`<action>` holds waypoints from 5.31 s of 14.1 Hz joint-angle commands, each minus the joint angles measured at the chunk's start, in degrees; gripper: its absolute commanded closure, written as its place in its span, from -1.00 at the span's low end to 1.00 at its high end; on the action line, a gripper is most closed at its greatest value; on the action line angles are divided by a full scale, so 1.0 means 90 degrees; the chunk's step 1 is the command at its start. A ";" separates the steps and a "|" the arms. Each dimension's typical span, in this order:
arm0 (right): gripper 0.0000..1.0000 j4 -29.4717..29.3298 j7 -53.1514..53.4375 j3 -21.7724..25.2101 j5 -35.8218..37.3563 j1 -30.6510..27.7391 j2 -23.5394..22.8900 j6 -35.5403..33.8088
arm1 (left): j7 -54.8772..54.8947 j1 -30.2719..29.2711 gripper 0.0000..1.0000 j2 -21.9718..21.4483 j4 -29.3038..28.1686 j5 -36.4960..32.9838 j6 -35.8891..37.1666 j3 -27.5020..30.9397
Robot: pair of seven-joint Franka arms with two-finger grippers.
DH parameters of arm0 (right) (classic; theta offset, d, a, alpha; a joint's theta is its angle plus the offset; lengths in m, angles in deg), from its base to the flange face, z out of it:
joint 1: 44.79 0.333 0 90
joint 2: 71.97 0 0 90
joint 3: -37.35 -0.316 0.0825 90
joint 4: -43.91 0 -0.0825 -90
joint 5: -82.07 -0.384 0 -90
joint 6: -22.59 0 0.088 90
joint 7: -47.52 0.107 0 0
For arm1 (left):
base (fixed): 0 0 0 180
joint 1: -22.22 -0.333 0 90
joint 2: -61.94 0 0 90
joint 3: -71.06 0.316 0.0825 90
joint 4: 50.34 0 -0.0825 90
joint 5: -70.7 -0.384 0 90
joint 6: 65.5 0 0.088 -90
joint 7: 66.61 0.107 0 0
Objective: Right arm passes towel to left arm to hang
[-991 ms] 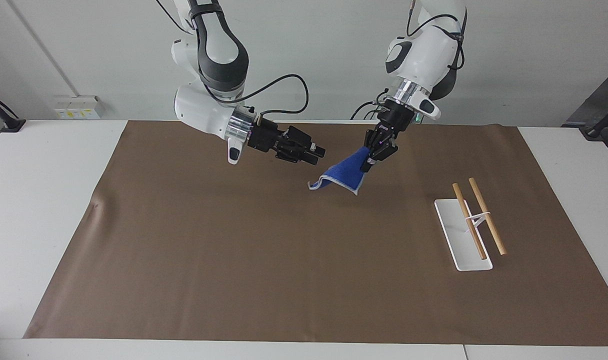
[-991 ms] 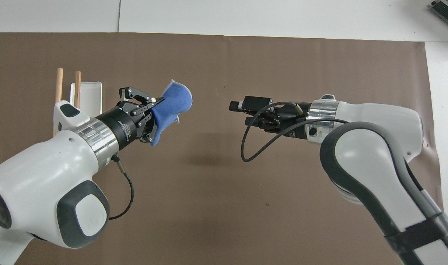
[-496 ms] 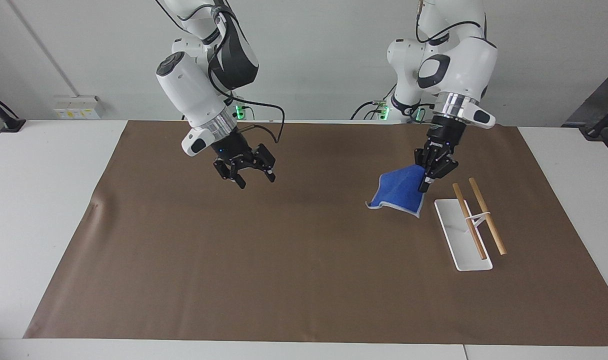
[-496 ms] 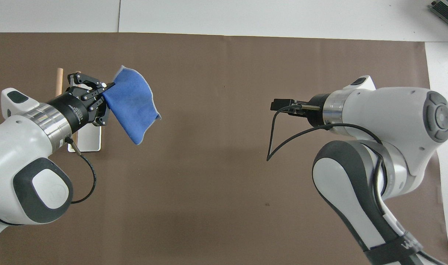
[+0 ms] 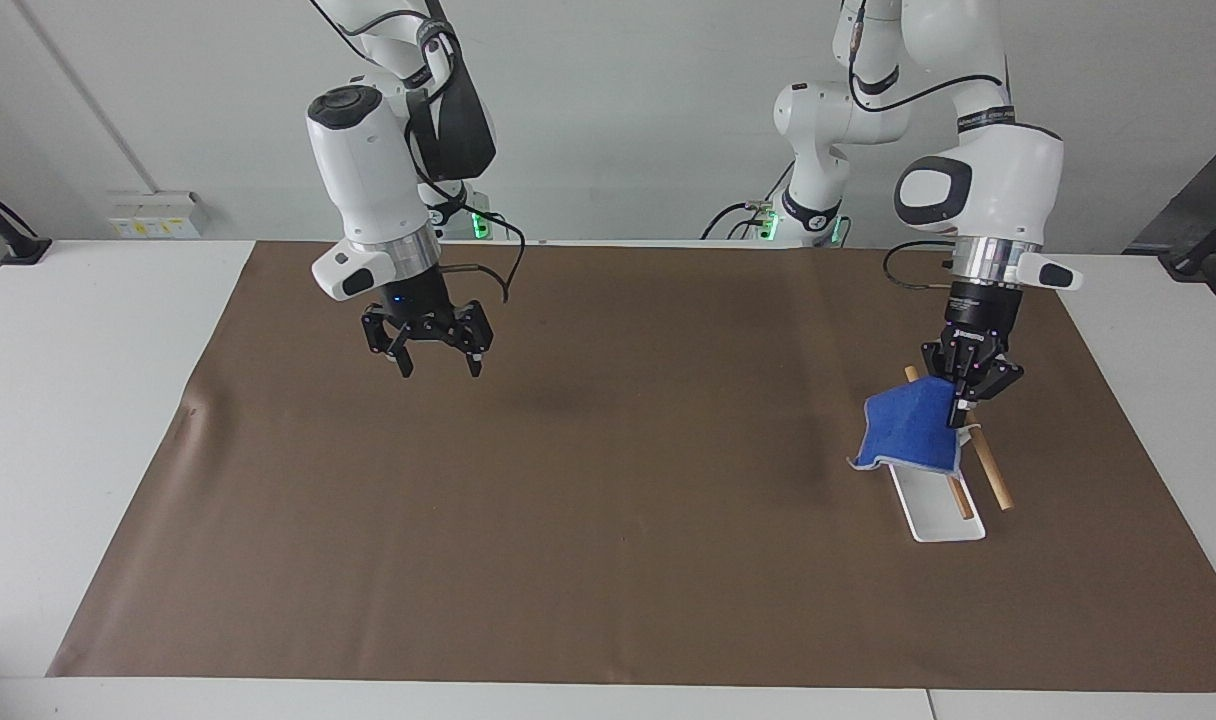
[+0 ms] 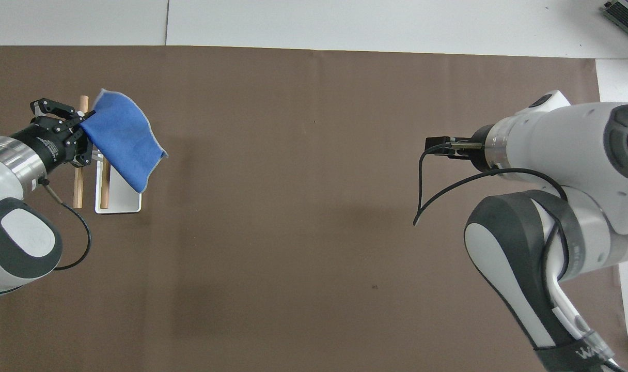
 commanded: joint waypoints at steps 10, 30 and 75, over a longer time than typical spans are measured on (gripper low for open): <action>-1.00 -0.1843 -0.0661 0.1801 0.0117 0.0392 0.0493 -0.3315 | 0.1051 -0.1579 0.75 0.0712 0.0154 0.0074 -0.0128 -0.0078; -1.00 -0.1472 -0.1673 0.1831 -0.0070 0.0393 0.0611 -0.3520 | 0.7258 -0.0985 -1.00 0.0791 0.0670 0.0054 -0.0128 -0.0068; -1.00 -0.1509 -0.1277 0.1772 -0.0031 0.0353 0.0505 -0.3412 | 0.9147 -0.0095 -1.00 -0.0244 0.4148 -0.3423 0.8846 -0.0488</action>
